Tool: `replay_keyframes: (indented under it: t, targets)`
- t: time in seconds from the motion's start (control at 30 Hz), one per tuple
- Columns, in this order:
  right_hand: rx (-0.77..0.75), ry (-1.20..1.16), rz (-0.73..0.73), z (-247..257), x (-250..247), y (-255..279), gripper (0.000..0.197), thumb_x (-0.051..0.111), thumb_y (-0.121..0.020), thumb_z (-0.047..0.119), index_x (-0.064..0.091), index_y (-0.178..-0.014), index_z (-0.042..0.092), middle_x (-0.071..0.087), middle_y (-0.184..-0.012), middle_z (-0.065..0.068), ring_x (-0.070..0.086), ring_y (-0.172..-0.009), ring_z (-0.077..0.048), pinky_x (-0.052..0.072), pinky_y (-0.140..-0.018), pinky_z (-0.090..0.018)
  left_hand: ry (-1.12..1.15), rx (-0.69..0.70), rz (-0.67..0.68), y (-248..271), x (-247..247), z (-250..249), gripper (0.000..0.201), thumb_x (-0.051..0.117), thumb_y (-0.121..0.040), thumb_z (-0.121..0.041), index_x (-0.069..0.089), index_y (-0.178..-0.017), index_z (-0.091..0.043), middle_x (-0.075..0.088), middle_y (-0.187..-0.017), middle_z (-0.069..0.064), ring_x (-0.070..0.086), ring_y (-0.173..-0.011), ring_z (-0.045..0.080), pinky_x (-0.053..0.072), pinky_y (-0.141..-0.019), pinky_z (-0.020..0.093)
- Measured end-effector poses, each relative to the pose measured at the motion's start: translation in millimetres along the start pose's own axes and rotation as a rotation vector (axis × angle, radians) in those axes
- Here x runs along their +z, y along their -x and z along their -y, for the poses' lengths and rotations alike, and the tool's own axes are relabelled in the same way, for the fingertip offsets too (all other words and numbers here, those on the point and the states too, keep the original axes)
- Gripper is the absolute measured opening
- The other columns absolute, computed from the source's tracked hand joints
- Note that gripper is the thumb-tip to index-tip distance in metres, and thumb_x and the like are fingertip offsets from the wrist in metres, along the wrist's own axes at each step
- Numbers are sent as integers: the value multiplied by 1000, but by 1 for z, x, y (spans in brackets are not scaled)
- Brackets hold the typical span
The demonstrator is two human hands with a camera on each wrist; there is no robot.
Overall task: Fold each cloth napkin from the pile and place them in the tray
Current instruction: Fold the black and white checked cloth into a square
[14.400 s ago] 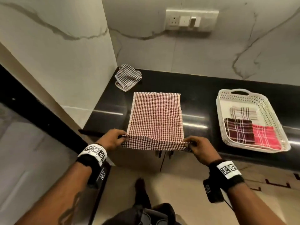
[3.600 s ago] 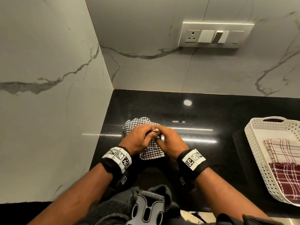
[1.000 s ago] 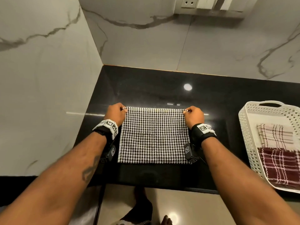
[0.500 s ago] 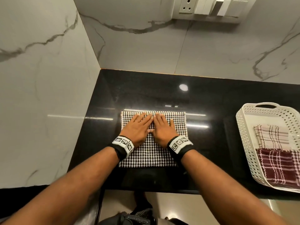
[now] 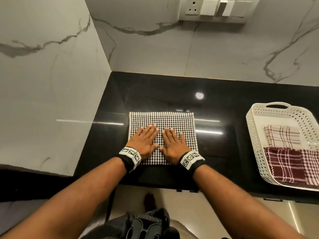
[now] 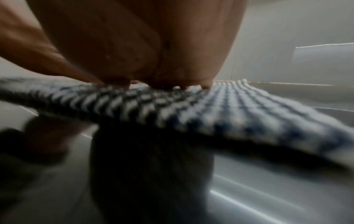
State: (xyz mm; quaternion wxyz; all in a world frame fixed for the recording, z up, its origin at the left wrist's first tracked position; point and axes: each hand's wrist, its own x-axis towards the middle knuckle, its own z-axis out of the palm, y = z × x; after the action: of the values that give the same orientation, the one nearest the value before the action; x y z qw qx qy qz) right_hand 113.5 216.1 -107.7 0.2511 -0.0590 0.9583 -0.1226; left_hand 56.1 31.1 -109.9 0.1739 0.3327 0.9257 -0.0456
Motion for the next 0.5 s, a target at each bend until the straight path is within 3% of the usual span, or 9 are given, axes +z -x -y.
replay_keyframes:
  t: [0.07, 0.13, 0.27, 0.37, 0.43, 0.5]
  targets:
    - [41, 0, -13, -18, 11, 12, 73, 18, -101, 57, -14, -157, 22, -26, -162, 1, -25, -149, -20, -18, -117, -51, 57, -67, -10, 19, 18, 4, 83, -5, -87, -63, -5, -158, -20, -13, -165, -1, -13, -152, 15, 0, -124, 44]
    - [120, -23, -26, -49, 11, 29, 73, 18, -102, 56, -13, -157, 21, -26, -162, 0, -24, -149, -21, -17, -117, -52, 86, -139, -33, 44, 30, 20, 81, -3, -89, -63, -7, -158, -21, -16, -164, -3, -15, -151, 14, -4, -124, 41]
    - [272, -10, -27, -74, 3, 58, 73, 25, -102, 44, -8, -158, 9, -16, -165, -9, -16, -152, -25, -12, -120, -56, 63, -213, -9, 74, 29, 20, 73, 9, -99, -57, -7, -158, -17, -15, -165, 1, -15, -151, 15, -9, -122, 38]
    - [133, -43, -107, -39, 8, 56, 74, 29, -101, 42, -4, -158, 9, -18, -165, -10, -19, -151, -25, -15, -118, -53, 61, -151, -89, 63, 20, -17, 75, 5, -96, -58, -3, -159, -17, -13, -165, 1, -15, -152, 17, -6, -124, 41]
    - [28, -44, -90, -14, 23, 55, 77, 28, -101, 52, -5, -159, 14, -18, -165, -6, -18, -151, -22, -17, -116, -49, 70, -131, -77, 55, 23, -37, 83, -4, -88, -63, -2, -159, -19, -12, -166, 0, -13, -152, 16, -5, -124, 42]
    - [21, 4, -48, -14, 41, 63, 84, 24, -97, 65, -8, -158, 15, -21, -164, -3, -20, -151, -20, -19, -116, -48, 92, -181, -50, 63, 34, -46, 88, -6, -84, -66, -3, -159, -20, -12, -166, 0, -13, -152, 16, -8, -123, 40]
